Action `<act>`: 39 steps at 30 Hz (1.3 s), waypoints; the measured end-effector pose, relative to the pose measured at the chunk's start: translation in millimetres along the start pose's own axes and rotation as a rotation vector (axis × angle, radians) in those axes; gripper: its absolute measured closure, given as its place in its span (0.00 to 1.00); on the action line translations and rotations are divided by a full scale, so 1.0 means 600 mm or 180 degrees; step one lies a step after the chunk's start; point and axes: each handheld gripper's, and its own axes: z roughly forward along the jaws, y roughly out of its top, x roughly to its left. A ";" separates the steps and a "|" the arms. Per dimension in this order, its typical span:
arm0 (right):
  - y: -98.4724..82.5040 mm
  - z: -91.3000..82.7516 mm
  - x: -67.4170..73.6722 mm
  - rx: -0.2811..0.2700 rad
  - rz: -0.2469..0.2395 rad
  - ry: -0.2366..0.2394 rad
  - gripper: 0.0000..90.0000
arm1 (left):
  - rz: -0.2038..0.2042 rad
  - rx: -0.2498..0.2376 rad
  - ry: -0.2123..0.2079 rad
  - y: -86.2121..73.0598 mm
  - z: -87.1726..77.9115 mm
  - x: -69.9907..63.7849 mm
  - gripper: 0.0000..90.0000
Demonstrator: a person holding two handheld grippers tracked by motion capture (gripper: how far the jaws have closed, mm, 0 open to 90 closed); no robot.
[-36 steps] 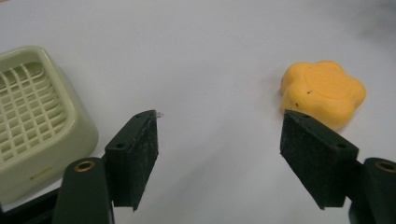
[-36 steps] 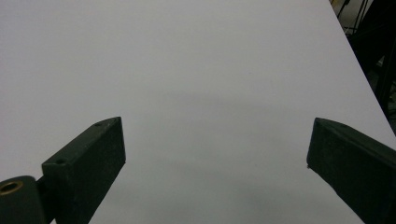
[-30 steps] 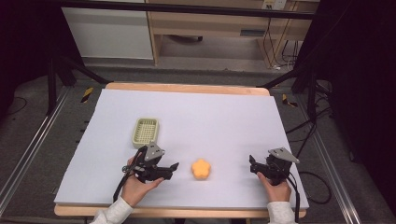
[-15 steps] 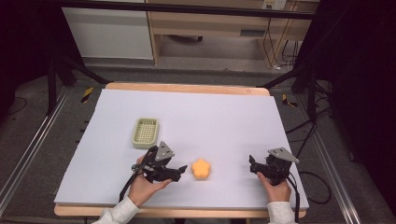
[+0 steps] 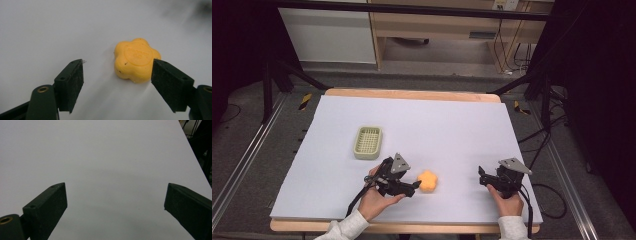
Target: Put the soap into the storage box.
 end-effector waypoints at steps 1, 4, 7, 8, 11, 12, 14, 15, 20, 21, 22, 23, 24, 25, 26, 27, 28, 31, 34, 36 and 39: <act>0.000 0.000 0.000 0.0000 -0.0003 -0.0001 0.06 | -0.0001 0.0007 -0.0004 0.001 0.002 -0.001 0.28; 0.000 0.000 0.001 0.0000 0.0015 0.0006 0.06 | 0.0035 0.0033 -0.0033 0.003 0.008 -0.005 0.28; 0.000 0.000 0.000 0.0001 0.0001 0.0002 0.06 | 0.0049 0.0059 -0.0056 0.004 0.015 -0.009 0.28; 0.000 0.000 0.000 0.0003 0.0002 0.0006 0.06 | 0.0049 0.0076 -0.0062 0.005 0.017 -0.010 0.27; 0.000 0.001 0.000 0.0001 0.0004 0.0012 0.06 | 0.0073 0.0098 -0.0066 0.008 0.023 -0.013 0.27; 0.001 0.000 0.000 0.0000 0.0007 0.0013 0.06 | 0.0077 0.0112 -0.0069 0.009 0.024 -0.015 0.26; 0.001 0.000 0.000 -0.0002 0.0017 0.0019 0.06 | 0.0088 0.0125 -0.0075 0.011 0.028 -0.017 0.26; 0.001 0.000 0.000 -0.0001 0.0018 0.0020 0.06 | 0.0097 0.0139 -0.0082 0.012 0.030 -0.018 0.26; 0.001 0.000 0.000 0.0001 0.0019 0.0023 0.06 | 0.0125 0.0205 -0.0086 0.014 0.043 -0.024 0.24; 0.001 0.000 0.000 0.0000 0.0015 0.0021 0.06 | 0.0127 0.0229 -0.0090 0.014 0.045 -0.025 0.24; 0.001 0.000 0.000 -0.0001 0.0015 0.0021 0.06 | 0.0132 0.0239 -0.0092 0.014 0.048 -0.026 0.24; 0.001 0.000 0.000 -0.0002 0.0013 0.0019 0.06 | 0.0144 0.0251 -0.0091 0.015 0.049 -0.027 0.24; 0.001 0.000 0.000 -0.0002 0.0013 0.0019 0.06 | 0.0147 0.0247 -0.0088 0.015 0.050 -0.027 0.24; 0.001 0.000 0.000 -0.0001 0.0014 0.0019 0.06 | 0.0149 0.0249 -0.0086 0.015 0.051 -0.028 0.24; 0.001 0.000 0.000 -0.0003 0.0014 0.0018 0.06 | 0.0155 0.0262 -0.0090 0.016 0.052 -0.027 0.24; 0.001 0.000 0.000 -0.0003 0.0013 0.0017 0.06 | 0.0138 0.0258 -0.0084 0.017 0.053 -0.028 0.23; 0.001 0.000 0.000 -0.0001 0.0018 0.0017 0.06 | 0.0131 0.0267 -0.0101 0.018 0.054 -0.028 0.23; 0.001 0.000 0.000 0.0001 0.0017 0.0019 0.06 | 0.0149 0.0281 -0.0107 0.019 0.059 -0.030 0.23; 0.001 0.000 0.000 -0.0002 0.0010 0.0020 0.06 | 0.0183 0.0318 -0.0131 0.020 0.065 -0.034 0.22; 0.001 -0.001 0.000 -0.0001 0.0009 0.0018 0.06 | 0.0193 0.0347 -0.0129 0.021 0.069 -0.035 0.21; 0.001 -0.001 0.000 -0.0004 0.0008 0.0021 0.06 | 0.0180 0.0342 -0.0138 0.023 0.072 -0.035 0.21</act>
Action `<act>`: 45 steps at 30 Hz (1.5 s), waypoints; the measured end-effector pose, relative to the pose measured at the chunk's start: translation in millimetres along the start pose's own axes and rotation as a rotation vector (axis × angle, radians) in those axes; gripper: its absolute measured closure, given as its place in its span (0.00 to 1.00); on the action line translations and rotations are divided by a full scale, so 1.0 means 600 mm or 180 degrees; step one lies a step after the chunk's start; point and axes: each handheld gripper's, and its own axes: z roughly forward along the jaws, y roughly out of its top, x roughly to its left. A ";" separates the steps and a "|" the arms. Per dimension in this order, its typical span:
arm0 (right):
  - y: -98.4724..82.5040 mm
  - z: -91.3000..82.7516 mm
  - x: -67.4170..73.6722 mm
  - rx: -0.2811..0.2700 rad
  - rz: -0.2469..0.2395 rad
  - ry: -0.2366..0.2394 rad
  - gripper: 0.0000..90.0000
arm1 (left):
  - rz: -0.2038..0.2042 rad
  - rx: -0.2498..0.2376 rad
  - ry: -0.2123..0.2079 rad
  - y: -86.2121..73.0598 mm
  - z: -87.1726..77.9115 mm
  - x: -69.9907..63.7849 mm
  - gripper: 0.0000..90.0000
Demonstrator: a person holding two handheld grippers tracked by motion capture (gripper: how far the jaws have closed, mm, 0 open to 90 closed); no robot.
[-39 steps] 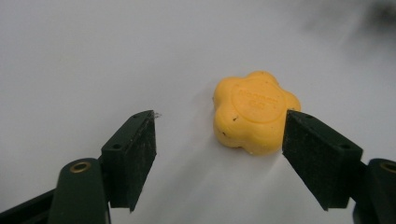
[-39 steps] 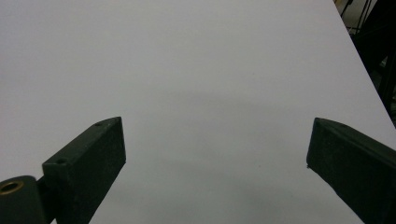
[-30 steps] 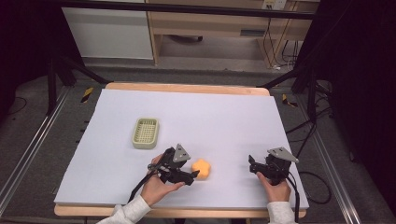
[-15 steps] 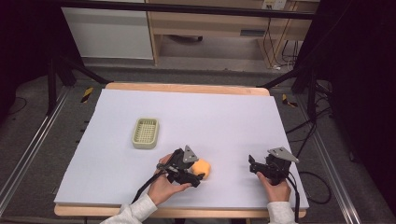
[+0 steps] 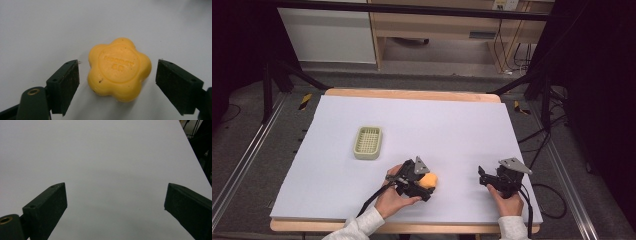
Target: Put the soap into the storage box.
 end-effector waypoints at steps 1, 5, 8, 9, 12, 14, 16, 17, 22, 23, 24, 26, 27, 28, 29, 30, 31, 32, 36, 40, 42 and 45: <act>0.000 0.000 0.000 -0.0001 0.0000 -0.0001 0.06 | 0.0003 -0.0003 -0.0004 0.001 0.001 0.000 0.21; 0.000 0.000 0.000 0.0000 -0.0002 -0.0001 0.06 | -0.0020 -0.0003 -0.0009 0.004 0.006 -0.002 0.21; 0.000 -0.001 0.000 -0.0006 -0.0005 -0.0013 0.05 | -0.0049 -0.0015 -0.0018 0.006 0.009 -0.002 0.21; 0.000 -0.001 0.000 -0.0004 -0.0007 -0.0014 0.05 | -0.0048 -0.0017 -0.0031 0.007 0.010 -0.003 0.21; 0.000 0.000 0.000 -0.0001 -0.0012 -0.0012 0.05 | -0.0032 0.0013 -0.0052 0.008 0.015 -0.005 0.21; 0.000 0.000 0.000 0.0002 -0.0014 -0.0008 0.05 | -0.0029 0.0025 -0.0058 0.008 0.019 -0.007 0.21; 0.000 0.000 0.000 0.0003 -0.0015 -0.0009 0.05 | -0.0026 0.0025 -0.0024 0.008 0.022 -0.009 0.21; 0.000 0.000 0.000 0.0002 -0.0016 -0.0009 0.05 | -0.0027 0.0024 -0.0020 0.008 0.023 -0.009 0.21; 0.000 0.000 0.001 0.0008 -0.0012 -0.0007 0.05 | -0.0054 0.0041 -0.0010 0.008 0.028 -0.009 0.21; 0.000 0.000 0.001 0.0007 -0.0011 -0.0007 0.05 | -0.0048 0.0063 -0.0005 0.008 0.029 -0.009 0.22; 0.000 0.000 0.001 0.0007 -0.0010 -0.0007 0.05 | -0.0041 0.0081 0.0007 0.008 0.030 -0.009 0.22; 0.000 0.000 0.001 0.0009 -0.0011 -0.0005 0.05 | -0.0037 0.0088 0.0014 0.007 0.032 -0.009 0.22; 0.000 0.000 0.001 0.0009 -0.0010 -0.0005 0.05 | -0.0048 0.0084 0.0015 0.007 0.033 -0.010 0.22; 0.000 0.000 0.001 0.0009 -0.0008 -0.0006 0.05 | -0.0046 0.0087 0.0018 0.007 0.033 -0.010 0.22; 0.000 0.000 0.001 0.0009 -0.0008 -0.0005 0.05 | -0.0048 0.0091 0.0026 0.007 0.033 -0.009 0.23; 0.000 0.000 0.001 0.0008 -0.0007 -0.0005 0.05 | -0.0046 0.0098 0.0029 0.007 0.034 -0.009 0.23; 0.000 0.000 0.001 0.0008 -0.0004 -0.0002 0.05 | -0.0030 0.0121 0.0027 0.007 0.034 -0.008 0.24; 0.001 0.000 0.001 0.0004 -0.0006 -0.0006 0.05 | -0.0029 0.0118 0.0036 0.007 0.035 -0.009 0.24; 0.001 0.000 0.000 0.0001 -0.0002 -0.0007 0.05 | -0.0051 0.0138 0.0067 0.007 0.038 -0.010 0.27; 0.001 0.000 0.000 -0.0001 0.0003 -0.0004 0.05 | -0.0049 0.0154 0.0062 0.007 0.038 -0.008 0.28; 0.001 0.000 0.000 -0.0003 -0.0001 -0.0008 0.05 | -0.0059 0.0139 0.0067 0.006 0.039 -0.009 0.29; 0.001 0.000 0.000 0.0002 -0.0003 -0.0005 0.05 | -0.0051 0.0162 0.0085 0.007 0.038 -0.009 0.29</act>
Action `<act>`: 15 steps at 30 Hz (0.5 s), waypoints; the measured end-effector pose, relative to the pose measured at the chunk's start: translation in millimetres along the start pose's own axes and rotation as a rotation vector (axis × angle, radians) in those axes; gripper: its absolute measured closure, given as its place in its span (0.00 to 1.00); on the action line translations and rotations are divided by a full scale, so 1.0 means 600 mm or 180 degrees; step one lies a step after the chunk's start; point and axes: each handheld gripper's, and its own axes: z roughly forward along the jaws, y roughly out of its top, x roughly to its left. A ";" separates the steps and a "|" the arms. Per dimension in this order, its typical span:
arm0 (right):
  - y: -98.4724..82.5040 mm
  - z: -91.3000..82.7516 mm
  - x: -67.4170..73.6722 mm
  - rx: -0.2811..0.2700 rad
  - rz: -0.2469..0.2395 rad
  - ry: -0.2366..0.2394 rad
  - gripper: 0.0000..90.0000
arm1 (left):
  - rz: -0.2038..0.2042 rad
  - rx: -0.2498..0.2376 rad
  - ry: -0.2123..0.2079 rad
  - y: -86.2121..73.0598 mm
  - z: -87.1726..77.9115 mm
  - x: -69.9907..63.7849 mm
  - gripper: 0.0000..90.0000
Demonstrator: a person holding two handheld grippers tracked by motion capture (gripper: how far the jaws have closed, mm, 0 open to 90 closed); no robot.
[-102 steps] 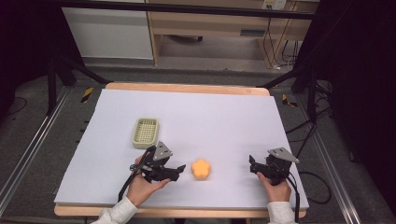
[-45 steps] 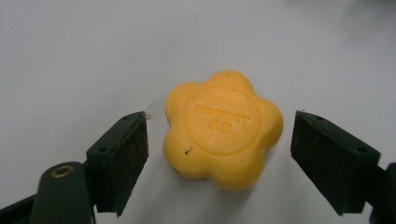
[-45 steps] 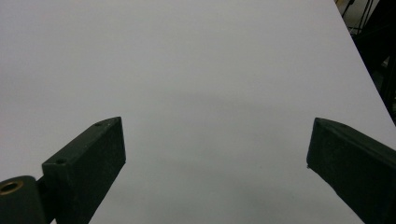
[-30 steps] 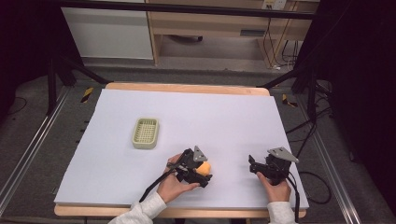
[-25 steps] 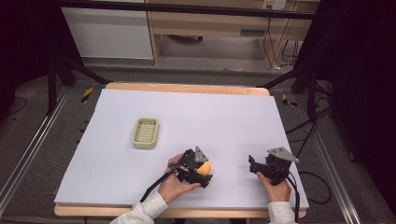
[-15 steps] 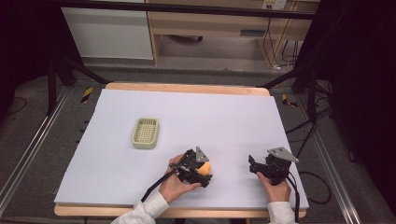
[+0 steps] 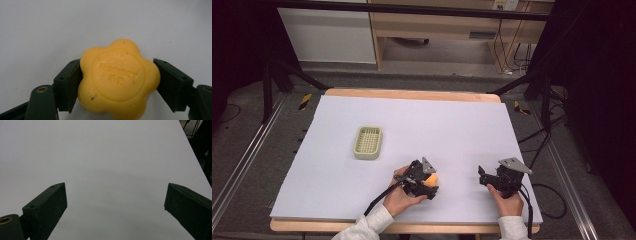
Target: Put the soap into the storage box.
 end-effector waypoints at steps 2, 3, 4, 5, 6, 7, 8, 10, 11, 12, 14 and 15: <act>0.000 0.000 0.001 0.0005 0.0004 0.0004 0.05 | -0.0001 0.0000 0.0004 0.000 0.000 0.000 0.29; 0.000 0.000 0.001 0.0008 0.0002 0.0005 0.05 | -0.0003 -0.0002 0.0008 0.000 0.000 -0.001 0.29; 0.000 0.000 0.001 0.0010 0.0001 0.0008 0.05 | -0.0008 -0.0004 0.0012 0.000 0.000 -0.001 0.29; 0.000 0.000 0.000 0.0010 0.0003 0.0009 0.05 | -0.0009 -0.0003 0.0017 0.000 0.000 -0.001 0.29; 0.000 0.000 0.000 0.0008 0.0003 0.0012 0.06 | -0.0013 -0.0006 0.0016 0.000 0.000 -0.002 0.29; 0.000 0.000 0.000 0.0013 0.0010 0.0019 0.06 | -0.0015 -0.0005 0.0020 0.000 0.000 -0.002 0.29; 0.000 0.000 0.000 0.0012 0.0011 0.0018 0.06 | -0.0016 -0.0005 0.0022 0.000 0.000 -0.002 0.29; 0.000 0.000 0.000 0.0013 0.0012 0.0022 0.06 | -0.0003 0.0008 0.0024 0.000 -0.001 -0.001 0.29; 0.000 0.000 0.000 0.0014 0.0011 0.0021 0.06 | -0.0005 0.0009 0.0027 0.000 -0.001 -0.002 0.29; 0.000 0.000 0.000 0.0012 0.0009 0.0019 0.06 | -0.0003 0.0008 0.0027 0.000 -0.001 -0.002 0.29; 0.000 0.000 0.000 0.0012 0.0011 0.0021 0.06 | -0.0011 -0.0004 0.0026 0.000 -0.002 -0.002 0.29; 0.000 0.000 0.000 0.0012 0.0012 0.0020 0.05 | -0.0025 -0.0026 0.0036 0.000 -0.002 -0.003 0.29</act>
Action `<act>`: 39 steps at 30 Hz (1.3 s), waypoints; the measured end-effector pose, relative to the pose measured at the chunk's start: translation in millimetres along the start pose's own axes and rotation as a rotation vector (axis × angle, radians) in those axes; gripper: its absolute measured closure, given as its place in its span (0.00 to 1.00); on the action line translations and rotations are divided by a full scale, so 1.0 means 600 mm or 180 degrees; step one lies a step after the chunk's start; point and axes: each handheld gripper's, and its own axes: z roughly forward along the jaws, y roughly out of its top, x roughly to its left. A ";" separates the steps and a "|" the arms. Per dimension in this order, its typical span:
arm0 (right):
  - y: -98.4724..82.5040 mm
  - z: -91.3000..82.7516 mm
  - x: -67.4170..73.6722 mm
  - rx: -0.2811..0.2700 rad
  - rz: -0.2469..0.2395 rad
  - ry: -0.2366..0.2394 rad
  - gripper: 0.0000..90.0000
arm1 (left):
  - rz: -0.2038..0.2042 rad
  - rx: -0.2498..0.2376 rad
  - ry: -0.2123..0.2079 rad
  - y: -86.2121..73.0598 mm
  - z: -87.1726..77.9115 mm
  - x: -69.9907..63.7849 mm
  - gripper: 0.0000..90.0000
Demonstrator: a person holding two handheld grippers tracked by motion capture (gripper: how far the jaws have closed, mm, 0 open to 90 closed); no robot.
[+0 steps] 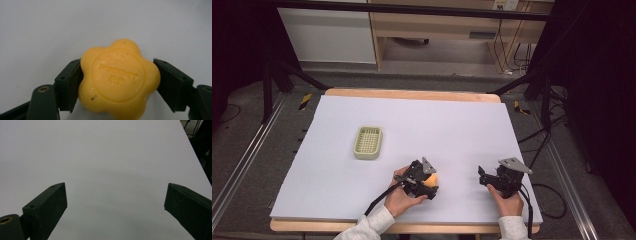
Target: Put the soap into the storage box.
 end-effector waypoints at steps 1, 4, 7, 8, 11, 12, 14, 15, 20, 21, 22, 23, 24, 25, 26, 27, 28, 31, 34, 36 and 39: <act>0.000 0.000 0.000 0.0000 -0.0001 -0.0003 0.06 | -0.0004 -0.0006 0.0000 0.000 -0.001 -0.001 0.29; 0.000 0.000 0.000 0.0000 0.0001 -0.0002 0.06 | 0.0005 -0.0019 -0.0021 0.000 -0.004 -0.001 0.29; 0.000 0.000 0.000 0.0000 -0.0006 -0.0004 0.06 | 0.0021 -0.0024 -0.0025 0.001 -0.010 -0.001 0.29; 0.000 0.000 0.000 0.0002 0.0000 -0.0002 0.05 | 0.0025 -0.0027 -0.0022 0.001 -0.012 -0.001 0.29; 0.000 0.000 0.000 0.0000 0.0003 0.0000 0.05 | 0.0013 -0.0045 -0.0021 0.003 -0.017 0.001 0.29; 0.000 0.000 0.000 0.0001 0.0003 0.0000 0.06 | 0.0019 -0.0040 -0.0019 0.003 -0.019 0.003 0.29; 0.000 0.000 0.000 0.0001 0.0003 -0.0002 0.05 | 0.0013 -0.0055 -0.0003 0.003 -0.021 0.004 0.29; 0.000 0.000 0.000 0.0000 0.0004 -0.0002 0.05 | 0.0015 -0.0054 -0.0005 0.003 -0.022 0.005 0.29; 0.000 0.000 0.000 0.0000 0.0002 -0.0002 0.06 | 0.0005 -0.0067 -0.0003 0.004 -0.027 0.007 0.30; 0.000 0.000 0.000 -0.0001 0.0004 -0.0005 0.06 | 0.0003 -0.0064 -0.0008 0.004 -0.029 0.008 0.29; 0.000 0.000 0.000 -0.0002 0.0004 -0.0004 0.06 | -0.0010 -0.0087 -0.0005 0.005 -0.030 0.008 0.29; 0.000 0.000 0.000 -0.0002 0.0005 -0.0004 0.06 | -0.0010 -0.0091 -0.0004 0.005 -0.032 0.008 0.30; 0.000 0.000 0.000 -0.0002 0.0004 -0.0005 0.05 | -0.0010 -0.0094 0.0003 0.005 -0.035 0.009 0.30; 0.000 0.000 0.000 -0.0002 0.0005 -0.0003 0.06 | -0.0017 -0.0111 0.0006 0.006 -0.037 0.010 0.29; 0.000 0.000 -0.001 -0.0007 -0.0003 -0.0008 0.05 | -0.0018 -0.0107 0.0009 0.006 -0.040 0.011 0.30; 0.000 0.000 -0.001 -0.0010 -0.0003 -0.0010 0.05 | -0.0017 -0.0118 0.0016 0.007 -0.043 0.012 0.29; 0.000 0.000 -0.001 -0.0010 -0.0003 -0.0009 0.05 | -0.0017 -0.0126 0.0020 0.007 -0.045 0.014 0.30; 0.000 -0.001 0.000 -0.0011 -0.0001 -0.0009 0.05 | -0.0031 -0.0132 0.0037 0.008 -0.052 0.019 0.29; 0.001 -0.001 0.000 -0.0018 0.0003 -0.0005 0.05 | -0.0041 -0.0145 0.0055 0.009 -0.058 0.023 0.29; 0.001 -0.002 0.000 -0.0019 0.0001 -0.0009 0.06 | -0.0049 -0.0159 0.0063 0.009 -0.061 0.026 0.30; 0.001 -0.002 0.000 -0.0022 0.0002 -0.0006 0.05 | -0.0055 -0.0171 0.0084 0.010 -0.067 0.029 0.30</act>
